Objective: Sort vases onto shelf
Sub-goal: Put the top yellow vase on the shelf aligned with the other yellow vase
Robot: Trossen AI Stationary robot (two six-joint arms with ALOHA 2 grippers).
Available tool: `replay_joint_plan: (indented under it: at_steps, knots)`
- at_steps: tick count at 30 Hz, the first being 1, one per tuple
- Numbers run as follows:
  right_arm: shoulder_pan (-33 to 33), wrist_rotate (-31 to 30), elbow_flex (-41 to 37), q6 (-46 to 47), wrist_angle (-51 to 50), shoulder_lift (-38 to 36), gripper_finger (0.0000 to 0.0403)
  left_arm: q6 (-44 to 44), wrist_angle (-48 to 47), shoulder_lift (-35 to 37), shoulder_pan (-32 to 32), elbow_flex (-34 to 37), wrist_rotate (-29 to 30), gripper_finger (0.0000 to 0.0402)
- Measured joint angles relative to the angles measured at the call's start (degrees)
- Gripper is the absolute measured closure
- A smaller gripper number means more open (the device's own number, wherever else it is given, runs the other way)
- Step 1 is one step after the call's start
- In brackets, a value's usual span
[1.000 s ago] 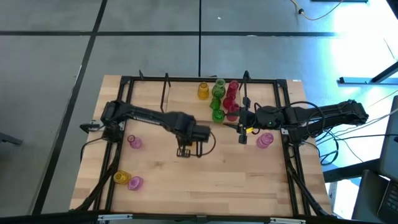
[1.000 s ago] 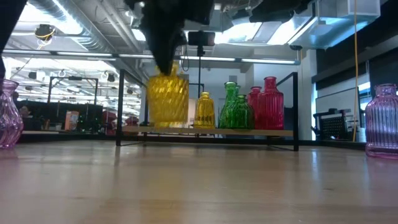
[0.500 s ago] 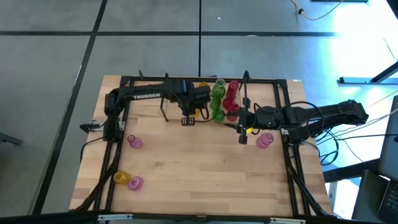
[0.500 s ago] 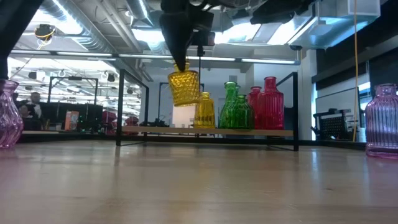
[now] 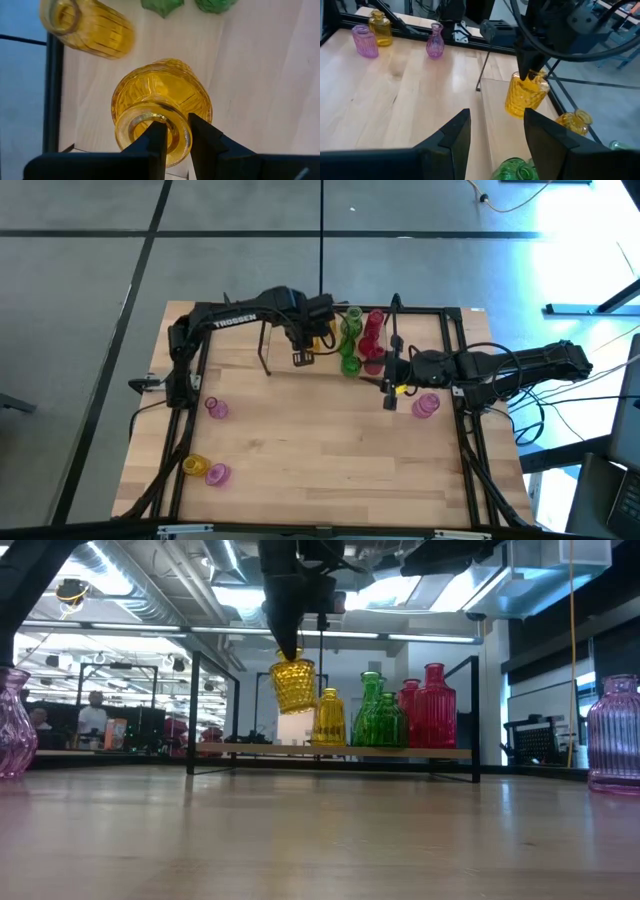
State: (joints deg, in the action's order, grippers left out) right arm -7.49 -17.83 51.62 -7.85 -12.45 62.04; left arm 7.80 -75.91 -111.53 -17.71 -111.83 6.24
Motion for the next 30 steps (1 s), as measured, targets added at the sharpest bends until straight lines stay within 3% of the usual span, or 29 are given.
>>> replay_joint_plan:
  at_steps: [10,22,30]
  knots:
    - [0.00,-0.68,0.00,-1.52,0.62,0.00,0.0237,-1.14,2.52,-0.56,0.02,-1.05,-1.84,0.0350]
    - [0.00,-1.09,0.00,-3.00,1.08,0.00,0.0237,-0.35,-8.96,-13.74,1.33,-19.59,1.22,0.0350]
    - [0.00,-1.07,0.00,-2.66,-0.63,0.00,0.0237,0.35,-6.67,-14.84,0.83,-19.11,1.95,0.0350]
